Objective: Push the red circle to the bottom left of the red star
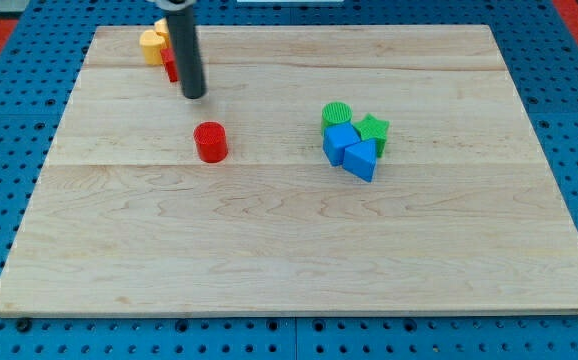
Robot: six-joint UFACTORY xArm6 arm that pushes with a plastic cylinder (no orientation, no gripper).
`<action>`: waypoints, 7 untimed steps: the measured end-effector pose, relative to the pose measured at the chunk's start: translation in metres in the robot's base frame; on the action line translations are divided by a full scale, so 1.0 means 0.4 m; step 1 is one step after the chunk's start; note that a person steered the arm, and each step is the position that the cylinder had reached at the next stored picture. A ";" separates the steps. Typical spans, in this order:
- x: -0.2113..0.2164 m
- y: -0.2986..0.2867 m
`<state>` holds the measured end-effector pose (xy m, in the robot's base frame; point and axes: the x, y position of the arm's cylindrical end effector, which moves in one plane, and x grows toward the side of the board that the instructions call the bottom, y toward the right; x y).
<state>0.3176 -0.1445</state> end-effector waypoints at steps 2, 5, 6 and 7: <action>-0.035 0.060; 0.377 0.184; 0.218 0.144; 0.037 0.069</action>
